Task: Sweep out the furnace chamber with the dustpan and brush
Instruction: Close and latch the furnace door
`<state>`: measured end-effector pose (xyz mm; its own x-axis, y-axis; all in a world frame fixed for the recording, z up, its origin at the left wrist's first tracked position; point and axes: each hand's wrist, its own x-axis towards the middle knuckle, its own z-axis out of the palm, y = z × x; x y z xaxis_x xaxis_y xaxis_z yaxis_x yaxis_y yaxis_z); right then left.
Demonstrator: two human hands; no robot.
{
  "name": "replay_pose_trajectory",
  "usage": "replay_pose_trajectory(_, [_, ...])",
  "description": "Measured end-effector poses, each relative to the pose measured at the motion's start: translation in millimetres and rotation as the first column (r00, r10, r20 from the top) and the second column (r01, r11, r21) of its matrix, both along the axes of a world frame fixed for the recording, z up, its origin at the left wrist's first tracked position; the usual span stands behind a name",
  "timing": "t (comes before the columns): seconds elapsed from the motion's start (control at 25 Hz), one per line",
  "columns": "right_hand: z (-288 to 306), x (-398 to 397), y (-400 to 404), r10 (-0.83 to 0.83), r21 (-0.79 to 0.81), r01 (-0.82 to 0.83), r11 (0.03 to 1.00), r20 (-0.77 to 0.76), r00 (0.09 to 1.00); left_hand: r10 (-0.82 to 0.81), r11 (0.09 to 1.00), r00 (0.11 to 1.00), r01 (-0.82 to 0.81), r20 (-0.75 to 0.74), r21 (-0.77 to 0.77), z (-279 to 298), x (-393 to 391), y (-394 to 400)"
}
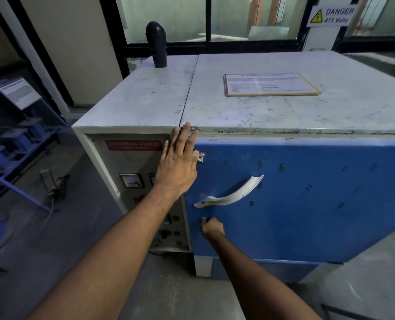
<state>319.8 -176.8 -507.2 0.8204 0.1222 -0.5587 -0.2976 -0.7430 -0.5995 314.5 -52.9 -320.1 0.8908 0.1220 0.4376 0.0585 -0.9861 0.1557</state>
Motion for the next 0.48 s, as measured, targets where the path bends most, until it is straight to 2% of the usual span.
replay_pose_trajectory(0.16, [41,-1,-39,-0.060,-0.004,0.060,0.998,0.072,0.996,0.020,0.999,0.996,-0.024,-0.084,-0.041,9,-13,-6])
replay_pose_trajectory(0.28, [86,2,-84,-0.223,0.015,0.223,0.975,0.130,0.966,0.037,0.994,0.987,-0.053,-0.159,-0.092,12,-33,-9])
replay_pose_trajectory(0.36, [122,3,-112,-0.434,0.099,0.424,0.900,0.153,0.888,0.037,0.991,0.978,-0.062,-0.204,-0.116,16,-48,-10])
replay_pose_trajectory(0.48, [188,8,-142,-0.683,0.201,0.652,0.731,0.205,0.701,0.028,0.983,0.975,-0.067,-0.221,-0.169,32,-61,-13])
